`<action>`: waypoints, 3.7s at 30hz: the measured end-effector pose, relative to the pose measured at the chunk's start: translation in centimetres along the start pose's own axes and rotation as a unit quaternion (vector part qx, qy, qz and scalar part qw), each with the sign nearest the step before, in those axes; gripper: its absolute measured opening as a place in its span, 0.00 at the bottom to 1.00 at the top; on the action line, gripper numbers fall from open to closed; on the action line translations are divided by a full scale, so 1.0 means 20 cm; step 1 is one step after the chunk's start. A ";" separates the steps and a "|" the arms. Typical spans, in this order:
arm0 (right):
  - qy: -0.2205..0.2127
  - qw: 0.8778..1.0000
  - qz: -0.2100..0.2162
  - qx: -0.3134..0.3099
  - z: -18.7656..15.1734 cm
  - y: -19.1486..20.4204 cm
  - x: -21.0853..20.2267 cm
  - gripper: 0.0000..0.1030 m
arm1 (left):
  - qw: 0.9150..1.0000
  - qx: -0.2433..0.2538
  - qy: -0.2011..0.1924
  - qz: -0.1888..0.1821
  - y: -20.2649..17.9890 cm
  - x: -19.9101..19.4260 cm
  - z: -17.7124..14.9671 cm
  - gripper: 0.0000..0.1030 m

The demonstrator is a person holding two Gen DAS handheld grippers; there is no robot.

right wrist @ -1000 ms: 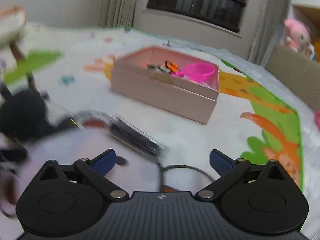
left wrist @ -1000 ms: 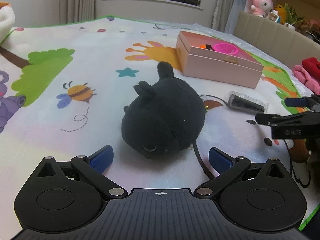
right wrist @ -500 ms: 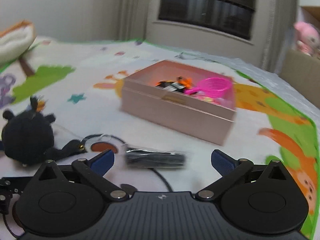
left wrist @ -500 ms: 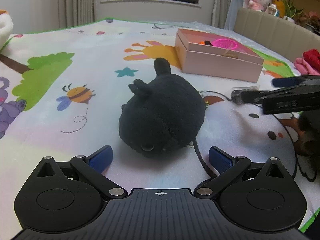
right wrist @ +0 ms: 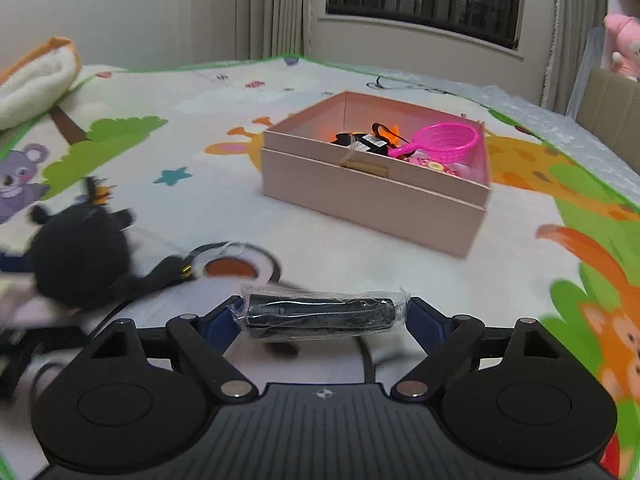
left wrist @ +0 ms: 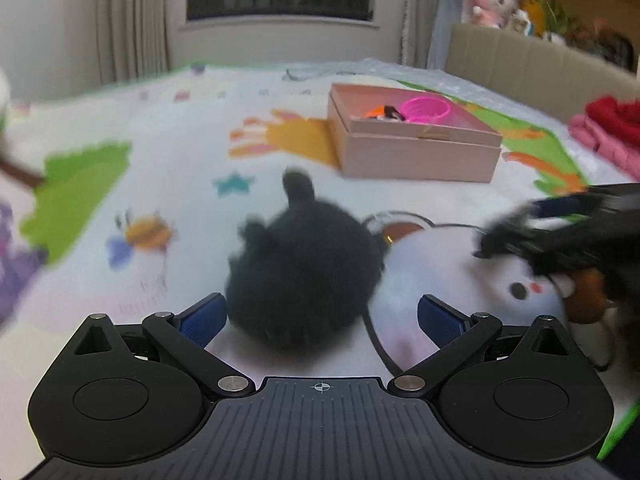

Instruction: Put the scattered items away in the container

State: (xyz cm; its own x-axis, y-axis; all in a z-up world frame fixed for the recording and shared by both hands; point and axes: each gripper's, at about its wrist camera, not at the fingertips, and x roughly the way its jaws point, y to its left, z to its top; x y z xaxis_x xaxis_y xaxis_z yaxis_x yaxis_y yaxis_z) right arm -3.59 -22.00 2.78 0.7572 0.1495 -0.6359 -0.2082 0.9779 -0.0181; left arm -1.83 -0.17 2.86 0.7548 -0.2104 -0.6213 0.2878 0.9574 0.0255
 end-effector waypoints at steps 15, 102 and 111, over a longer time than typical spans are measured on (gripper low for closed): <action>-0.017 1.000 -0.012 0.001 -0.17 0.03 -0.26 0.85 | 0.997 0.079 0.014 0.006 -0.08 0.15 0.02 1.00; 0.002 0.968 0.132 0.214 0.72 -0.46 0.70 1.00 | 0.998 -0.060 -0.015 -0.011 -0.03 0.51 0.39 1.00; 0.025 0.991 0.025 0.128 0.27 -0.20 0.42 1.00 | 0.994 -0.088 0.003 0.071 -0.03 0.50 0.25 1.00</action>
State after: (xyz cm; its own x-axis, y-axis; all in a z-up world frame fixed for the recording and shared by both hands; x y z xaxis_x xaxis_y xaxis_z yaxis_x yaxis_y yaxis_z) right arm 6.94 -23.83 1.63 0.7168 0.1975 -0.6687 -0.0756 0.9754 0.2071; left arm 8.42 -3.85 0.55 0.7765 -0.0706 -0.6262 0.0716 0.9972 -0.0236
